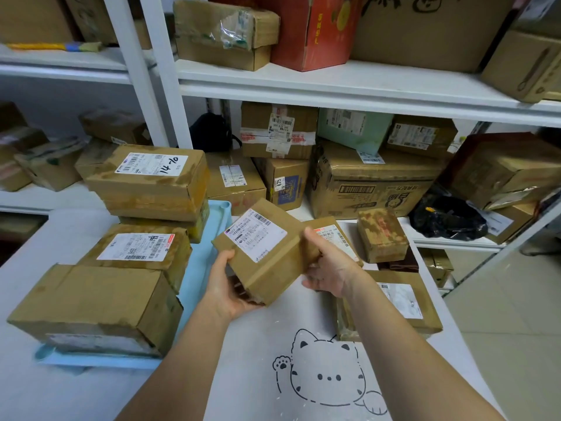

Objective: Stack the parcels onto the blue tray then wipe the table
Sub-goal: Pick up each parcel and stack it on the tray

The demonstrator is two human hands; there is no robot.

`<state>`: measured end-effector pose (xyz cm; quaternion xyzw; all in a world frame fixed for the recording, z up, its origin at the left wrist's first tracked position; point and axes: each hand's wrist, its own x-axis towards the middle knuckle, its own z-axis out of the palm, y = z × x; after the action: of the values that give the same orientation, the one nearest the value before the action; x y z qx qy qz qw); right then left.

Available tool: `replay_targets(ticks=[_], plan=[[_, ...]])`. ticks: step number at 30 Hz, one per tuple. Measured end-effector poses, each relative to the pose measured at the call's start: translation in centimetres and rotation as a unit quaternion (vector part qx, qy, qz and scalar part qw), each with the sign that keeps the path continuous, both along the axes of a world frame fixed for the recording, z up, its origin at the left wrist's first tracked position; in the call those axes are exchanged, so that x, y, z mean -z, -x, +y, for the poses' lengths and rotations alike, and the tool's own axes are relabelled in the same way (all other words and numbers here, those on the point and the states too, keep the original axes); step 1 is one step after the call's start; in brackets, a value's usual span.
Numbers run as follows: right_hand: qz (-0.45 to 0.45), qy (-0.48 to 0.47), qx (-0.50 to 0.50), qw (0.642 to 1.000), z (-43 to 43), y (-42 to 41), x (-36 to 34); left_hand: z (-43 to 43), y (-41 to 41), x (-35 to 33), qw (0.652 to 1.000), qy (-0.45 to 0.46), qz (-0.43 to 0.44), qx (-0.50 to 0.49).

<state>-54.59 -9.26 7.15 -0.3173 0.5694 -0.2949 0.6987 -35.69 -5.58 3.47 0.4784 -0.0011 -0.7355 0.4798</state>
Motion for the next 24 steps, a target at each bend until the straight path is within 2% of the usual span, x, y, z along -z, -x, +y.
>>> replay_targets(ticks=[5, 9, 10, 12, 14, 16, 19, 24], plan=[[0.009, 0.016, -0.066, 0.998, -0.1, 0.3, 0.1, 0.6, -0.8, 1.8, 0.999, 0.022, -0.022, 0.007], [0.076, 0.065, -0.101, 0.990, -0.3, 0.1, -0.2, 0.7, -0.8, 1.9, 0.999, 0.022, -0.034, -0.019], [0.094, 0.090, -0.099, 0.987, -0.3, 0.1, 0.0, 0.6, -0.6, 1.4, 0.997, 0.020, -0.064, -0.030], [0.124, 0.157, -0.100, 0.975, 0.0, 0.2, 0.1, 0.1, -0.6, 0.8, 0.983, 0.020, -0.177, -0.051], [0.124, 0.218, -0.110, 0.962, 0.4, 0.4, 0.5, -0.3, -0.6, -0.1, 0.948, 0.044, -0.299, -0.095], [0.107, 0.251, -0.108, 0.956, 0.6, 0.7, 0.9, -0.9, -1.0, -0.8, 0.918, 0.086, -0.365, -0.129], [0.119, 0.262, -0.097, 0.953, 0.7, 0.9, 1.6, -1.7, -1.3, -1.6, 0.908, 0.109, -0.389, -0.107], [0.157, 0.351, -0.076, 0.920, 0.7, 0.5, 1.3, -1.9, -1.1, -2.0, 0.922, 0.117, -0.343, -0.139]])
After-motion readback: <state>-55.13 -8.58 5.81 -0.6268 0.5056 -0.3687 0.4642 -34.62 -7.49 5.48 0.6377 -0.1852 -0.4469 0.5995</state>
